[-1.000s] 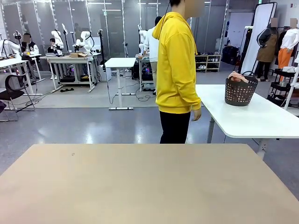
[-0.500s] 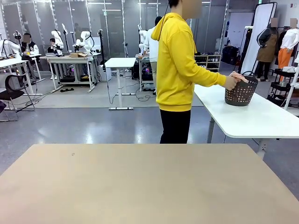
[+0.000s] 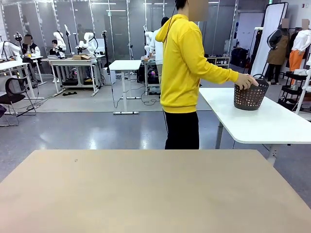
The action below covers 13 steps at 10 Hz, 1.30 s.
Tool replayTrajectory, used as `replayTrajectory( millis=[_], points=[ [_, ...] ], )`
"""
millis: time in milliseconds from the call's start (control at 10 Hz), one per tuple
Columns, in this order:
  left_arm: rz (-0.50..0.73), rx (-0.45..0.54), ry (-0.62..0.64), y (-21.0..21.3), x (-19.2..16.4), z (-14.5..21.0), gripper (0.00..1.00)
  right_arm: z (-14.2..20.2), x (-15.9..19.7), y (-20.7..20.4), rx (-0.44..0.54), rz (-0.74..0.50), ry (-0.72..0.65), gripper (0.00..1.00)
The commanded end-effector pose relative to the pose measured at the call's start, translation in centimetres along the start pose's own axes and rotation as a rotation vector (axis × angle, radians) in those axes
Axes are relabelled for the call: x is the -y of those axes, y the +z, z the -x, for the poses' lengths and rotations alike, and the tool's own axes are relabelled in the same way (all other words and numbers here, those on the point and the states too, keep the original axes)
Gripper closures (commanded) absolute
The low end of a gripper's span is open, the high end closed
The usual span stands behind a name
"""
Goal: Fold the towel.
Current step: Grab the top end of the 100 cm Hotel Towel extended by the human.
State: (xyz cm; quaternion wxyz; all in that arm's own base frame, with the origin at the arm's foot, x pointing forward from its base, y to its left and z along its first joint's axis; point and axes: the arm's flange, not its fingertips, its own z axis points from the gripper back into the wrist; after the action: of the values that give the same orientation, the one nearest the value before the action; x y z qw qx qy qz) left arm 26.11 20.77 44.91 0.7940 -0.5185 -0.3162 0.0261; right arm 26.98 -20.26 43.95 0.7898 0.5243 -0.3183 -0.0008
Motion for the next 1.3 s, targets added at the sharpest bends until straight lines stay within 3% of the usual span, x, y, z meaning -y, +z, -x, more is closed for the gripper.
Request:
replayTrajectory(
  millis=[0,1200],
  points=[
    [0.024,0.011,-0.010,-0.02,-0.03,-0.19,0.00,-0.17,0.03,0.11,0.014,-0.013,0.009,0.00],
    [0.024,0.011,-0.010,-0.02,-0.03,-0.19,0.00,-0.17,0.03,0.11,0.014,-0.013,0.009,0.00]
  ],
)
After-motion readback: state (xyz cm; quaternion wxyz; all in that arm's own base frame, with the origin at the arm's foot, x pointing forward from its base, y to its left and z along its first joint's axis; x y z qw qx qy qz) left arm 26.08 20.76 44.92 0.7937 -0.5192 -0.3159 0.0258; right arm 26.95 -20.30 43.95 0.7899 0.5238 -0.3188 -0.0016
